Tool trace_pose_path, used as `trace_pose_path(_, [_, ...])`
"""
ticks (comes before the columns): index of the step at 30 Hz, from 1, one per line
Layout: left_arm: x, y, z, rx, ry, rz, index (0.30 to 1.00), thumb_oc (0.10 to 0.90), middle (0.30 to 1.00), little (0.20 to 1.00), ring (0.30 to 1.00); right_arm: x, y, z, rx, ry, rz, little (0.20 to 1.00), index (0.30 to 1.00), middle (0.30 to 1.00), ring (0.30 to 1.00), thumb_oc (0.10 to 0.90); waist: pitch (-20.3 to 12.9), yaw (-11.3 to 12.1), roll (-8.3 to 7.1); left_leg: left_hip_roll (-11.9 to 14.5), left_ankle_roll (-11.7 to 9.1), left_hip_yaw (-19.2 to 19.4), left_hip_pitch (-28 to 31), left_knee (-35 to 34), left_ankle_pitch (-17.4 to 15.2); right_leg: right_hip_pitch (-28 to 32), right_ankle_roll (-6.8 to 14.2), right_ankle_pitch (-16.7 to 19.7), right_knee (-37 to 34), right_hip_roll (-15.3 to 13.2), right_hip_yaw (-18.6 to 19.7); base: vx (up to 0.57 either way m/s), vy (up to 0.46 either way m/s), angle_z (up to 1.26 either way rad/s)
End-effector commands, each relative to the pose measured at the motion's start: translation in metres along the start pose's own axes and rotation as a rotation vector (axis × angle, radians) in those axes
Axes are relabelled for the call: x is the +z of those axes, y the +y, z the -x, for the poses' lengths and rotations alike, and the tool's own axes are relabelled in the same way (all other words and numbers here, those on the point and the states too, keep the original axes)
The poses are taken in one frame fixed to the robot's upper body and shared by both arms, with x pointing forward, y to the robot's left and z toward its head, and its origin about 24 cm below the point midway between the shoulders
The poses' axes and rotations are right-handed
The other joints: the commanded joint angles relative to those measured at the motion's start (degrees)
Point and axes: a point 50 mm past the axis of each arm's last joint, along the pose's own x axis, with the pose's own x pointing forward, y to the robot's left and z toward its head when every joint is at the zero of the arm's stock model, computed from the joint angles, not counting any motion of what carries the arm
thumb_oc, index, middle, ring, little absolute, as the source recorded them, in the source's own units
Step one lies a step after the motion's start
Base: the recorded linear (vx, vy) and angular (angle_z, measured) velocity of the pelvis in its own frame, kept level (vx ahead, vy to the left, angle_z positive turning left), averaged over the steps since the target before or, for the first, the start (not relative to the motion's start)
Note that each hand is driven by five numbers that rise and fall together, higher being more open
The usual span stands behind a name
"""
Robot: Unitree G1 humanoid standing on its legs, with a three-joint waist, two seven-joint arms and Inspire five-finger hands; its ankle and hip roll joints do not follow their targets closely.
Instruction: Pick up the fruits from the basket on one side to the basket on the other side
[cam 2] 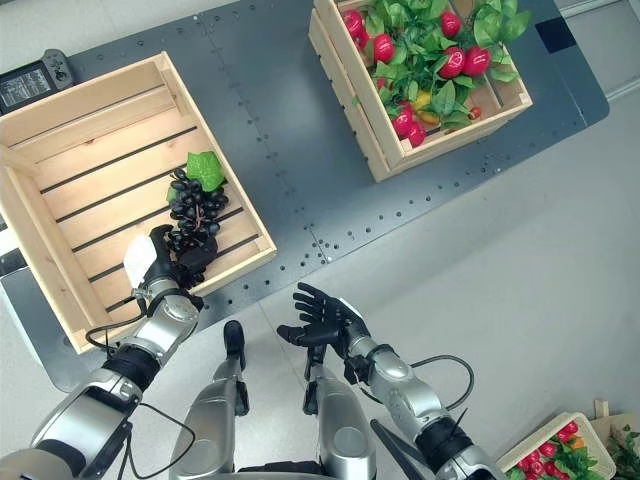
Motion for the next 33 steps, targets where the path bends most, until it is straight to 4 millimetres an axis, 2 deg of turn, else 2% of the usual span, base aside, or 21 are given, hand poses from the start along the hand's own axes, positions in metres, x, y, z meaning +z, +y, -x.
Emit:
trace_pose_path(1, [0.03,0.012,-0.025,-0.067,-0.023,-0.028,0.9,0.8,0.9,0.9,0.9,0.032,0.025,-0.003,0.102,-0.15,0.009,0.9,0.9,0.9,0.9,0.8,1.0,-2.6,-0.89,1.2,-3.6,1.1,-1.2,7.1,-5.3,-3.6,0.5,2.7,2.5,0.0,0.3,0.0,0.0,0.0])
trace_pose_path(7, [0.035,0.011,-0.027,-0.1,-0.017,-0.093,0.9,0.8,0.9,0.9,0.9,0.038,0.027,-0.007,0.095,-0.169,0.01,0.9,0.9,0.9,0.9,0.8,1.4,-2.9,-0.74,1.2,-3.8,1.4,-2.2,7.3,-5.1,-4.6,0.4,3.0,2.4,0.2,0.4,0.0,0.0,0.0])
trace_pose_path(8, [0.033,0.011,-0.027,-0.105,-0.011,-0.112,0.841,0.761,0.841,0.841,0.841,0.038,0.027,-0.007,0.094,-0.17,0.011,0.9,0.9,0.9,0.9,0.8,1.4,-3.0,-0.75,1.3,-3.8,1.5,-2.3,7.2,-5.0,-4.6,0.4,3.1,2.3,0.2,0.4,0.0,0.0,0.0])
trace_pose_path(10, [0.031,0.011,-0.029,-0.112,0.006,-0.131,0.432,0.488,0.432,0.432,0.432,0.039,0.028,-0.009,0.09,-0.171,0.011,0.9,0.9,0.9,0.9,0.8,1.4,-3.1,-0.73,1.3,-3.9,1.5,-2.3,7.1,-4.9,-4.6,0.4,3.2,2.0,0.2,0.4,0.0,0.0,0.0])
trace_pose_path(11, [0.031,0.01,-0.028,-0.116,0.005,-0.141,0.3,0.4,0.3,0.3,0.3,0.039,0.027,-0.009,0.089,-0.171,0.015,0.9,0.9,0.9,0.9,0.8,1.4,-3.2,-0.64,1.2,-3.9,1.6,-2.3,6.8,-4.8,-4.7,0.3,3.3,1.7,0.3,0.5,0.0,0.0,0.0])
trace_pose_path(19, [0.039,0.012,-0.029,-0.089,-0.04,-0.128,0.3,0.4,0.3,0.3,0.3,0.04,0.029,-0.012,0.078,-0.177,0.012,0.9,0.9,0.9,0.9,0.8,1.4,-3.0,-0.43,0.9,-3.9,1.5,-1.7,6.1,-4.8,-4.3,0.3,3.2,1.5,0.3,0.4,0.0,0.0,0.0])
trace_pose_path(26, [0.038,0.013,-0.028,-0.105,-0.086,-0.111,0.3,0.4,0.3,0.3,0.3,0.035,0.024,-0.006,0.071,-0.169,0.016,0.9,0.9,0.9,0.9,0.8,1.4,-2.6,0.57,0.6,-3.9,1.6,0.1,5.2,-4.8,-2.8,0.2,3.0,1.0,0.0,-0.1,0.0,0.0,0.0])
trace_pose_path(29, [0.035,0.009,-0.025,-0.131,-0.086,-0.1,0.3,0.4,0.3,0.3,0.3,0.033,0.023,-0.005,0.068,-0.16,0.02,0.9,0.9,0.9,0.9,0.8,1.1,-2.5,1.03,0.3,-3.9,1.6,0.8,4.6,-4.8,-2.1,0.3,3.1,0.5,-0.2,-0.1,0.0,0.0,0.0])
trace_pose_path(33, [0.026,-0.007,-0.012,-0.205,-0.071,-0.092,0.3,0.4,0.3,0.3,0.3,0.029,0.021,-0.003,0.052,-0.158,0.013,0.9,0.9,0.9,0.9,0.8,0.3,-1.9,1.78,-0.2,-3.6,1.4,2.2,3.1,-4.8,-1.0,0.4,3.2,-0.5,-0.4,-0.5,0.0,0.0,0.0])
